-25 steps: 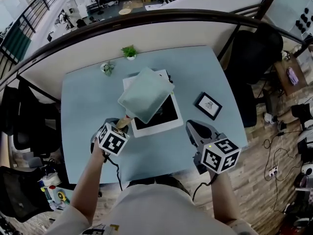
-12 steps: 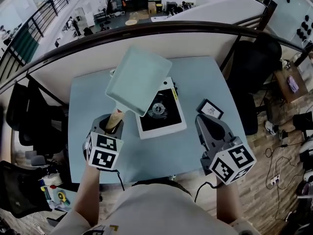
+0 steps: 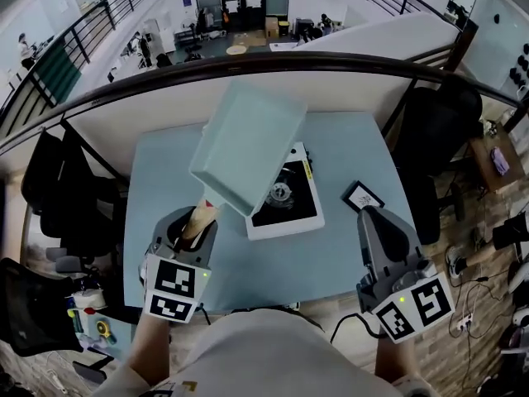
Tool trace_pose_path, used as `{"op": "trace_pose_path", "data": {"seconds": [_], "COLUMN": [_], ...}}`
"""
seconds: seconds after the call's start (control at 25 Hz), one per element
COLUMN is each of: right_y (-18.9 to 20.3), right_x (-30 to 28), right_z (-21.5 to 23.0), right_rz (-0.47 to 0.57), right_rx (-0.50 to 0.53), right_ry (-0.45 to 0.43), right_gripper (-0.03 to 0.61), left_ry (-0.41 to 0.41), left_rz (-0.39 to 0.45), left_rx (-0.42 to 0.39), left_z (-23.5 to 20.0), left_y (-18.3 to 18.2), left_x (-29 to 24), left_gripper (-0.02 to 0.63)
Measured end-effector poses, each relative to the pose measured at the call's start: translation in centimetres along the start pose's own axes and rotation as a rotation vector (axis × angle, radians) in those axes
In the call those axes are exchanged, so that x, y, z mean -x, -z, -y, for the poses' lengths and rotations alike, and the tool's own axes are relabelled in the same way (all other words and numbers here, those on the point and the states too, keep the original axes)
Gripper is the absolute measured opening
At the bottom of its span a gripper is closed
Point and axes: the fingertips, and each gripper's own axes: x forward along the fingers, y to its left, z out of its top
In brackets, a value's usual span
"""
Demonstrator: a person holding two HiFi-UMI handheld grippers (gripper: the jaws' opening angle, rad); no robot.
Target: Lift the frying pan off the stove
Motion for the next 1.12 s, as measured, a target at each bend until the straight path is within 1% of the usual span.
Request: {"op": "trace_pose_path", "data": {"seconds": [0.12,0.24,0.4,0.56,0.76,1.12], "right_y": [0.4,1.2,2.9,3.8,3.8,4.0], "right_x": [0.4,0.5,0.0,-0.8,-1.2,-1.4], "right_z": [-1.0,-1.7,-2.5,-2.6,-2.8,-2.7], "right_rz": [-0.015,-0.042,-0.093,-0.118,-0.124,-0.141], "right_rx": [0.0,-0.002,0.007,0.003,0.004,-0.006], "right_ry": [-0.02,-0.032,-0.045,-0.054,-0.063,-0.062], "right_gripper": [0.003,0.003,0.003,0.003,0.003,0.003], "left_ry": [0.0,-0.009,-0.021,-0.036,-0.055,-0.063], "left_rz": [0.005,-0.006,-0.037,-0.061,-0.066,-0.067], "left_rx": [0.024,0.026,0.016,0.038,0.046,0.041], "left_z": [0.5,0.8,0.6,0.2,-0.6,-1.2], "left_y": [0.8,1.8,3.5,4.7,4.9,4.8], "left_x": [1.3,2.4,3.4,3.4,3.3,3.3], "left_gripper": [0.156,0.155,0.155,0.155,0.155,0.155]}}
